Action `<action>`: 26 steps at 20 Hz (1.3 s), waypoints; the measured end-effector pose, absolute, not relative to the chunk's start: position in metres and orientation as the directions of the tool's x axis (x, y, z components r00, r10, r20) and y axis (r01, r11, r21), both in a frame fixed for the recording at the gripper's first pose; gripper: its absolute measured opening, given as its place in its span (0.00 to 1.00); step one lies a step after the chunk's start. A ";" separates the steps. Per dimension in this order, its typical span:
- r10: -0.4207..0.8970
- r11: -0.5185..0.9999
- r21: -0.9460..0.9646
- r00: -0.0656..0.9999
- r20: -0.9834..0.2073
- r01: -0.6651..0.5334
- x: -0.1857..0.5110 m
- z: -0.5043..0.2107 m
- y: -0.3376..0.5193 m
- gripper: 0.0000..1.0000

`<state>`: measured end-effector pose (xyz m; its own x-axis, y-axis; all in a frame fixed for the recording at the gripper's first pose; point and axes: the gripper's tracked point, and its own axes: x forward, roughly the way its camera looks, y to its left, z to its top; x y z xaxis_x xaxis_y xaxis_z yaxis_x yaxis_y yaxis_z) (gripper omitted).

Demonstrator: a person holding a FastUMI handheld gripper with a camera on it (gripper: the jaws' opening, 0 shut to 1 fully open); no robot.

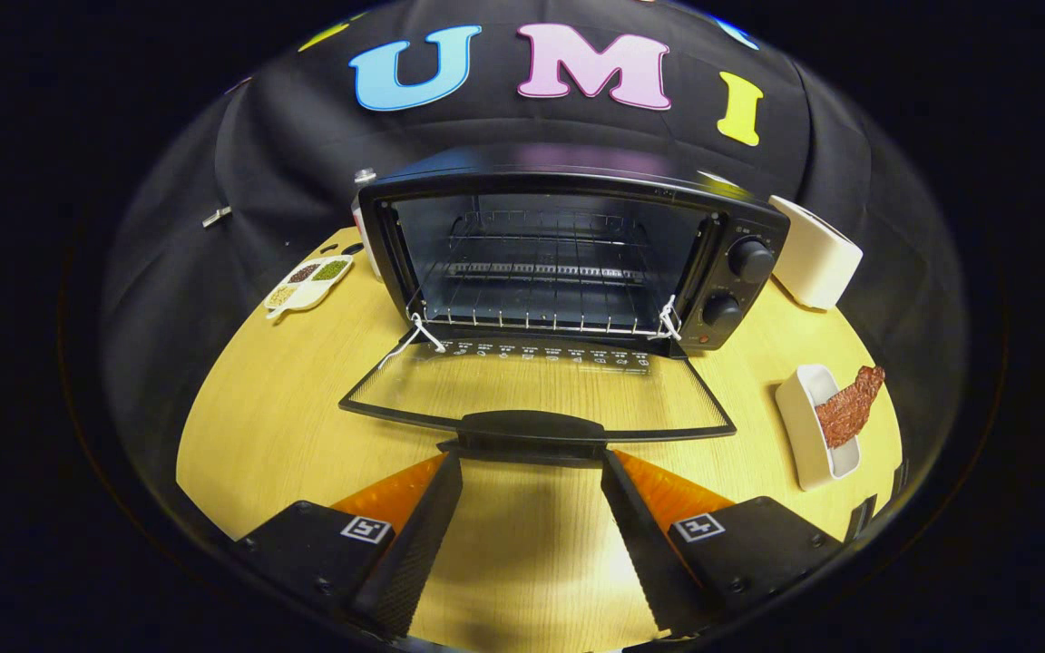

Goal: Open the toaster oven, put the food inside, and close the toaster oven door.

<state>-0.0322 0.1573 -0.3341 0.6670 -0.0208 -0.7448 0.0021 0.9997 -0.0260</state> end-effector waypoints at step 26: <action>0.208 0.971 0.227 0.748 -0.630 -0.079 -0.016 -0.175 0.057 0.95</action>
<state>-0.0161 0.0573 -0.1751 0.7480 0.2082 -0.6302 -0.0790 0.9707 0.2270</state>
